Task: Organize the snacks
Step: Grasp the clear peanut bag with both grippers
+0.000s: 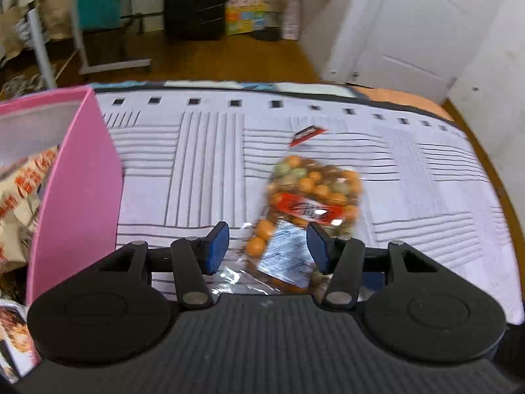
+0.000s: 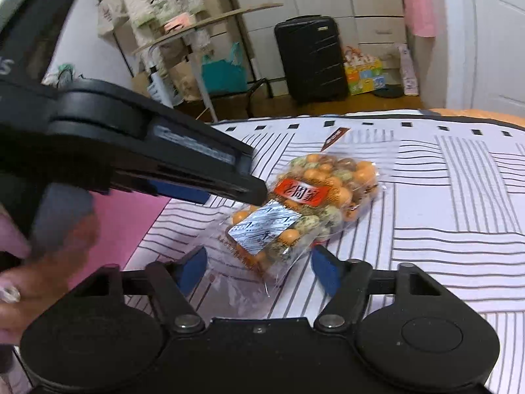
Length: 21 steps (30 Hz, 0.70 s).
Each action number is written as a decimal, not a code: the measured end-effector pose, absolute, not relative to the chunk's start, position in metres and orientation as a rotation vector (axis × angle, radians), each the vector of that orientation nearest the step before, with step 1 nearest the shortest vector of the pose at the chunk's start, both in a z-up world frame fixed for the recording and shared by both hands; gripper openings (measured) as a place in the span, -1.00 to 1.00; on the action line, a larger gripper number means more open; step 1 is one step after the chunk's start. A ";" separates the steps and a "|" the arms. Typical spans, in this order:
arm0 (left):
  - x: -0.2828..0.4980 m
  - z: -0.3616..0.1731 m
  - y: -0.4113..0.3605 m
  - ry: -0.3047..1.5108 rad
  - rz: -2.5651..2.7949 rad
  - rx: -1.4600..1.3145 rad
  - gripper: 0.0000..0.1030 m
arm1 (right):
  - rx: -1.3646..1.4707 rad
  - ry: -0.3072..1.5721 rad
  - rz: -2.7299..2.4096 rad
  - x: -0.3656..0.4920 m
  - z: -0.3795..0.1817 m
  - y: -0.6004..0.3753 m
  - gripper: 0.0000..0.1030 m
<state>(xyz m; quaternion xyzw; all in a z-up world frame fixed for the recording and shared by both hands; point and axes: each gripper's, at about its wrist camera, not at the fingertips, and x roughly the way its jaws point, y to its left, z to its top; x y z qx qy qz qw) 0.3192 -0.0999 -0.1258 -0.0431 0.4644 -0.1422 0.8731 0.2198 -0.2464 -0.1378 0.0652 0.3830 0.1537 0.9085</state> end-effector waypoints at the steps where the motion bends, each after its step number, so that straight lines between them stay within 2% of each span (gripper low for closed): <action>1: 0.321 -0.130 -0.099 0.975 -0.294 -0.109 0.00 | 0.135 0.792 0.310 0.222 -0.139 -0.247 0.38; 3: 0.325 -0.141 -0.097 0.995 -0.274 -0.159 0.03 | 0.133 0.800 0.307 0.225 -0.142 -0.247 0.27; 7: 0.327 -0.155 -0.089 1.010 -0.271 -0.225 0.10 | 0.142 0.813 0.351 0.223 -0.142 -0.251 0.27; 8: 0.328 -0.155 -0.087 1.016 -0.284 -0.239 0.10 | 0.144 0.823 0.367 0.222 -0.142 -0.252 0.33; 17: 0.326 -0.161 -0.083 1.146 -0.458 -0.408 0.10 | 0.008 0.868 0.337 0.215 -0.134 -0.261 0.36; 21: 0.325 -0.164 -0.087 1.140 -0.483 -0.380 -0.09 | -0.022 0.866 0.299 0.222 -0.132 -0.257 0.71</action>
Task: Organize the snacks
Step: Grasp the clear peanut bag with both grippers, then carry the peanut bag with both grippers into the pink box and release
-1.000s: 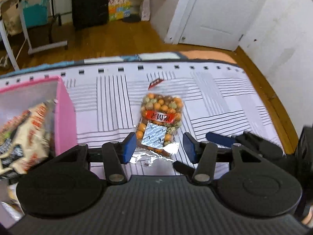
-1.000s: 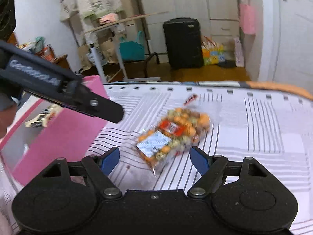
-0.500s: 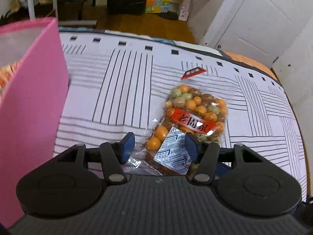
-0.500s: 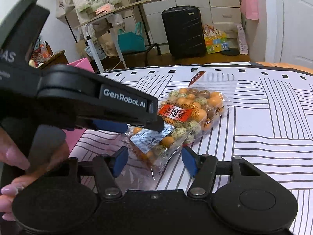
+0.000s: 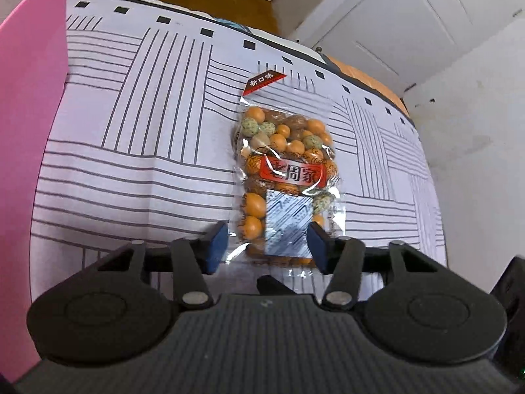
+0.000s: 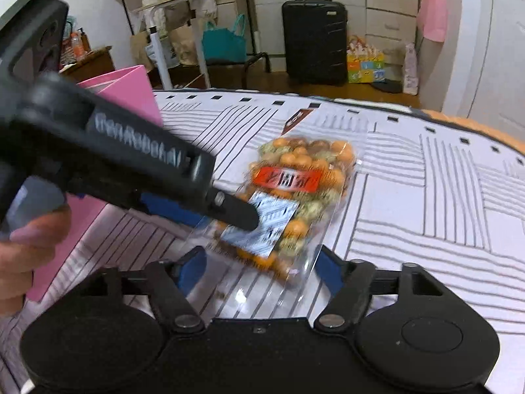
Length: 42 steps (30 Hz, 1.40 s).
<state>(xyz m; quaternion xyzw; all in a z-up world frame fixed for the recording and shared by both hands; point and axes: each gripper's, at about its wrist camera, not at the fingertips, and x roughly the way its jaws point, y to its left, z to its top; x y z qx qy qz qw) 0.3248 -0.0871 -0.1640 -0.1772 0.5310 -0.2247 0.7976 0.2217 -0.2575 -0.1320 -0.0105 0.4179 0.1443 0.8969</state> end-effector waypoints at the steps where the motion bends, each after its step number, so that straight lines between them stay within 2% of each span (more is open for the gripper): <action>1: 0.325 -0.165 -0.088 1.132 -0.467 -0.365 -0.09 | -0.016 0.864 0.291 0.224 -0.133 -0.256 0.74; 6: 0.322 -0.167 -0.087 1.057 -0.444 -0.311 -0.09 | -0.055 0.826 0.263 0.232 -0.146 -0.240 0.97; 8: 0.321 -0.167 -0.088 1.043 -0.481 -0.299 -0.22 | -0.067 0.830 0.255 0.236 -0.151 -0.234 1.00; 17: 0.305 -0.159 -0.095 1.022 -0.532 -0.248 -0.27 | -0.084 0.803 0.215 0.218 -0.145 -0.229 0.75; 23: 0.289 -0.148 -0.095 1.042 -0.534 -0.218 -0.27 | 0.005 0.788 0.211 0.196 -0.138 -0.233 0.72; 36: 0.230 -0.110 -0.094 1.030 -0.519 -0.129 -0.27 | 0.005 0.714 0.197 0.138 -0.113 -0.217 0.71; 42: 0.201 -0.090 -0.089 1.035 -0.488 -0.091 -0.28 | -0.015 0.743 0.226 0.116 -0.093 -0.207 0.71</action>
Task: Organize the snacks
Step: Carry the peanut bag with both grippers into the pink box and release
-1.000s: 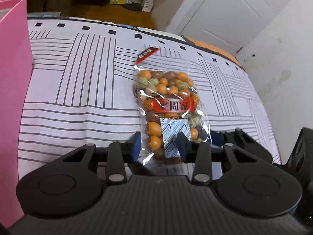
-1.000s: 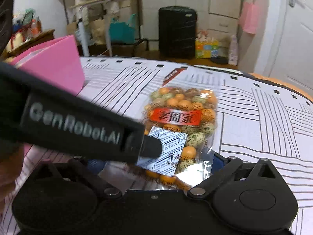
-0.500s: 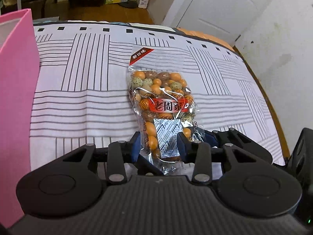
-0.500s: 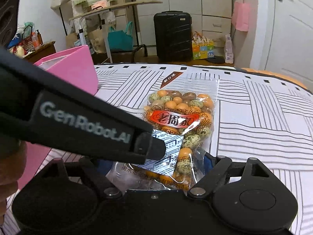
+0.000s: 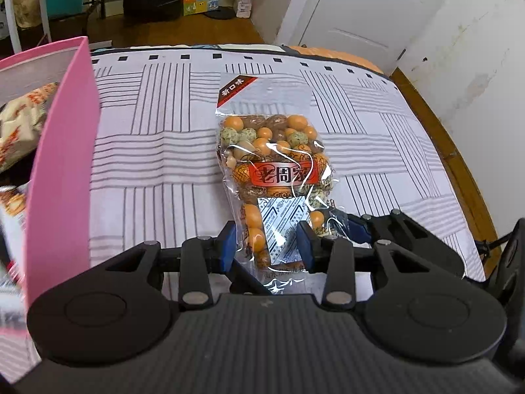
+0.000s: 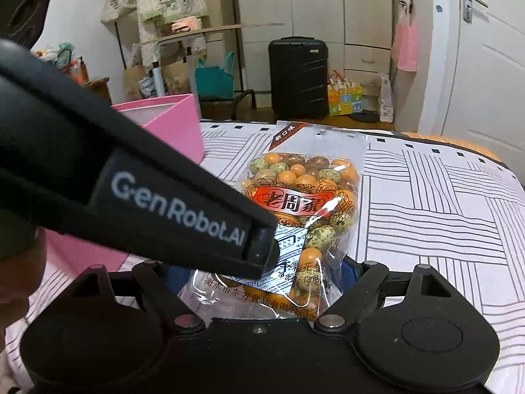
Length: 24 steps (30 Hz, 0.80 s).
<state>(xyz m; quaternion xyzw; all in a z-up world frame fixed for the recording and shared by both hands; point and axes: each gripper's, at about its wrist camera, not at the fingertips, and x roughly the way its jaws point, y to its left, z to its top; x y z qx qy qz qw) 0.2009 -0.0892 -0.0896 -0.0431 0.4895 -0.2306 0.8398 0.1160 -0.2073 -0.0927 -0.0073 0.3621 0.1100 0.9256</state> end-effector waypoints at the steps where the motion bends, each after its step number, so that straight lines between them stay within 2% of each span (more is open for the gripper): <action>1: 0.197 -0.086 -0.087 1.043 -0.488 -0.093 -0.28 | -0.012 0.749 0.232 0.113 -0.088 -0.206 0.71; 15: 0.142 -0.022 -0.046 0.949 -0.512 -0.139 -0.28 | -0.146 0.675 0.279 0.066 -0.017 -0.169 0.71; 24: 0.125 0.017 -0.001 0.829 -0.458 -0.188 -0.22 | -0.220 0.585 0.398 0.079 0.016 -0.132 0.71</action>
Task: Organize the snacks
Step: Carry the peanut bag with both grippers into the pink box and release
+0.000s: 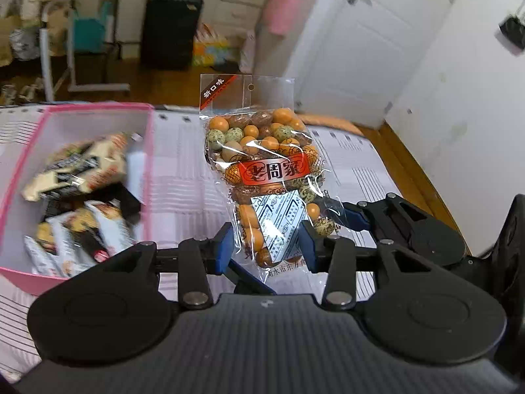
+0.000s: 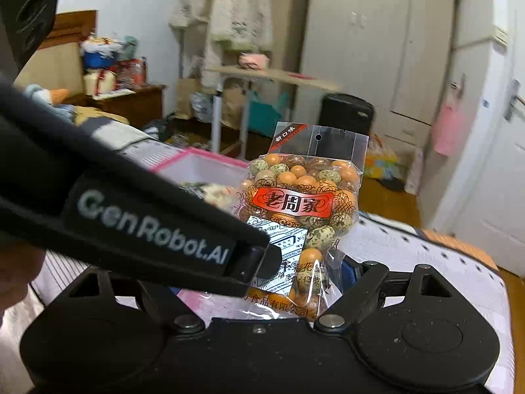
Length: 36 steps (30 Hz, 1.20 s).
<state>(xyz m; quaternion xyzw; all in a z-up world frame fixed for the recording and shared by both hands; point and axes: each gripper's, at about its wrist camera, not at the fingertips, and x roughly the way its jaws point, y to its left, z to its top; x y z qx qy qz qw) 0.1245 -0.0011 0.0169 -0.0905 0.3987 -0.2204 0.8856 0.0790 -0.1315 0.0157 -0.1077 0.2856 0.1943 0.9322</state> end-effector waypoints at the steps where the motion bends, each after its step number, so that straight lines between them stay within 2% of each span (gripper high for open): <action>1: 0.123 0.018 0.006 0.816 -0.444 -0.192 -0.21 | -0.224 0.579 0.420 0.083 0.016 -0.127 0.71; 7: 0.128 0.015 0.056 0.798 -0.337 -0.263 -0.20 | -0.338 0.546 0.565 0.101 0.005 -0.086 0.71; 18: 0.158 -0.027 0.123 0.894 -0.181 -0.375 -0.20 | -0.434 0.572 0.830 0.143 -0.038 -0.047 0.72; 22: 0.167 -0.044 0.132 0.947 -0.156 -0.404 -0.13 | -0.466 0.593 0.926 0.154 -0.051 -0.044 0.75; 25: 0.175 -0.060 0.136 0.981 -0.129 -0.439 -0.02 | -0.452 0.637 0.944 0.165 -0.058 -0.046 0.83; 30: 0.180 -0.073 0.138 0.994 -0.102 -0.443 0.01 | -0.443 0.599 0.857 0.153 -0.055 -0.058 0.85; 36: 0.174 -0.064 0.142 0.936 -0.080 -0.458 0.03 | -0.280 0.584 0.783 0.139 -0.043 -0.083 0.86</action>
